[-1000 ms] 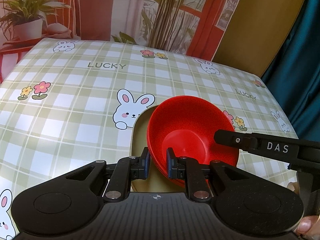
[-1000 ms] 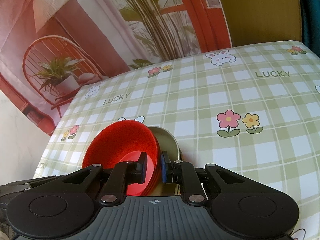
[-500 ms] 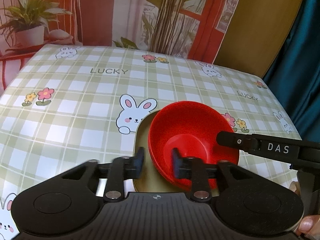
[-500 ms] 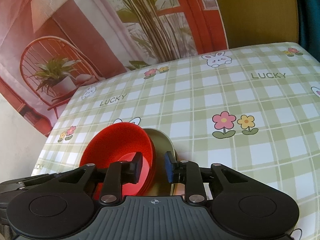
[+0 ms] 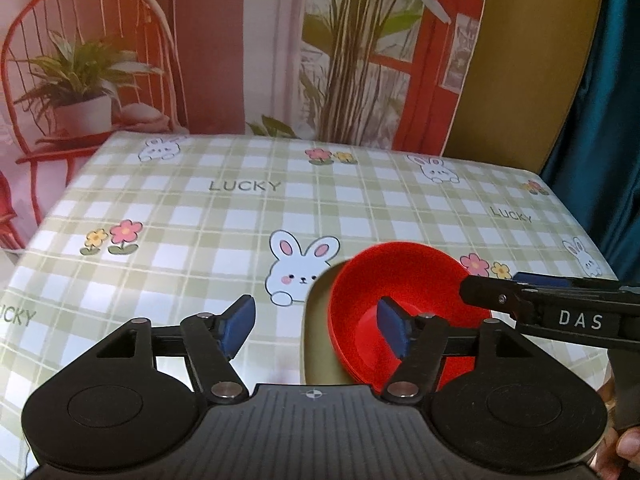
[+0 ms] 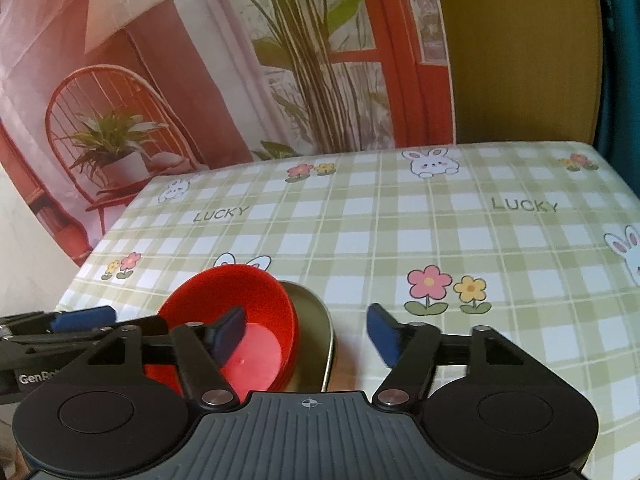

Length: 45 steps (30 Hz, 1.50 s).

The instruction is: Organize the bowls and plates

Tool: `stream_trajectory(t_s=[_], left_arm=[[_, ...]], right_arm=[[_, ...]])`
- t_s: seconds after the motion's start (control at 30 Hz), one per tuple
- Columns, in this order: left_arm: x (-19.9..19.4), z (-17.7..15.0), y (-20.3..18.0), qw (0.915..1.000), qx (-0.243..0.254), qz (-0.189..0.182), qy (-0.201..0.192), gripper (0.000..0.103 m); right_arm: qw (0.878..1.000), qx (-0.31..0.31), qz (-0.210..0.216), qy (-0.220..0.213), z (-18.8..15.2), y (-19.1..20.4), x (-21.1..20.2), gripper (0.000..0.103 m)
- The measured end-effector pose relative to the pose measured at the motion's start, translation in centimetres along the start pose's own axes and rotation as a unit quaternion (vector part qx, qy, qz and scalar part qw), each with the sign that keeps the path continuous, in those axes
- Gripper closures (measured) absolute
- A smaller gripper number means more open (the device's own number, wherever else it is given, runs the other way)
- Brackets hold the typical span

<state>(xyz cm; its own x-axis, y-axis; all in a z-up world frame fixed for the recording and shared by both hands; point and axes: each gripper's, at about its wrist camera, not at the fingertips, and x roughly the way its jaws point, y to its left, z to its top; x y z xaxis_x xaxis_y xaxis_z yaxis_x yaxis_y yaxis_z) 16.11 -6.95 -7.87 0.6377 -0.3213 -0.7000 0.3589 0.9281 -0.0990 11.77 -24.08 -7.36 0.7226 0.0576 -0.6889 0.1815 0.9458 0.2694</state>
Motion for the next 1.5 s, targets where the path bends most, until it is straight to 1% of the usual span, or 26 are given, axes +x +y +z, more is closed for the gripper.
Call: stream_trajectory(t_s=[0.1, 0.17, 0.23, 0.37, 0.5, 0.63, 0.8, 0.93, 1.0, 1.07, 1.27, 1.5], left_arm=[[-0.4, 0.1, -0.1, 0.9999, 0.006, 0.008, -0.009, 0.03], [-0.7, 0.2, -0.2, 0.9998, 0.008, 0.012, -0.016, 0.028], [-1.0, 0.3, -0.1, 0.9996, 0.008, 0.014, -0.023, 0.028], [-1.8, 0.8, 0.0, 0.9991, 0.007, 0.016, -0.038, 0.027], [-3.0, 1.7, -0.4, 0.9971, 0.023, 0.046, -0.056, 0.027], [-5.3, 2.8, -0.9, 0.9936, 0.037, 0.059, -0.089, 0.026], [-8.5, 4.4, -1.7, 0.9873, 0.045, 0.08, -0.13, 0.022], [-11.8, 5.6, -2.3, 0.9801, 0.052, 0.095, -0.166, 0.019], [-13.3, 6.0, -2.4, 0.9776, 0.049, 0.095, -0.181, 0.019], [-14.6, 6.5, -2.4, 0.9769, 0.039, 0.088, -0.191, 0.019], [-18.1, 6.9, -2.5, 0.9722, 0.016, 0.076, -0.221, 0.019], [-20.2, 6.7, -2.7, 0.9655, 0.009, 0.095, -0.243, 0.019]], right_arm=[[1.0, -0.006, -0.007, -0.002, 0.1, 0.1, -0.2, 0.021], [1.0, -0.01, -0.012, -0.005, 0.3, 0.1, -0.4, 0.007], [1.0, -0.016, -0.017, -0.007, 0.5, 0.2, -0.7, 0.003], [0.999, -0.027, -0.029, -0.013, 1.0, 0.6, -1.2, 0.0], [0.998, -0.026, -0.036, -0.034, 1.7, 0.9, -2.6, 0.0], [0.997, -0.027, -0.038, -0.06, 3.2, 1.1, -4.6, 0.0], [0.993, -0.026, -0.034, -0.114, 5.6, 1.4, -9.0, 0.0], [0.986, -0.045, -0.039, -0.155, 7.2, 2.3, -12.7, 0.0], [0.983, -0.053, -0.04, -0.17, 7.8, 2.8, -14.2, 0.0], [0.981, -0.056, -0.039, -0.181, 8.1, 3.3, -15.5, 0.0], [0.977, -0.066, -0.034, -0.199, 8.4, 4.6, -18.1, 0.0], [0.974, -0.074, -0.034, -0.211, 8.1, 5.7, -19.7, 0.0]])
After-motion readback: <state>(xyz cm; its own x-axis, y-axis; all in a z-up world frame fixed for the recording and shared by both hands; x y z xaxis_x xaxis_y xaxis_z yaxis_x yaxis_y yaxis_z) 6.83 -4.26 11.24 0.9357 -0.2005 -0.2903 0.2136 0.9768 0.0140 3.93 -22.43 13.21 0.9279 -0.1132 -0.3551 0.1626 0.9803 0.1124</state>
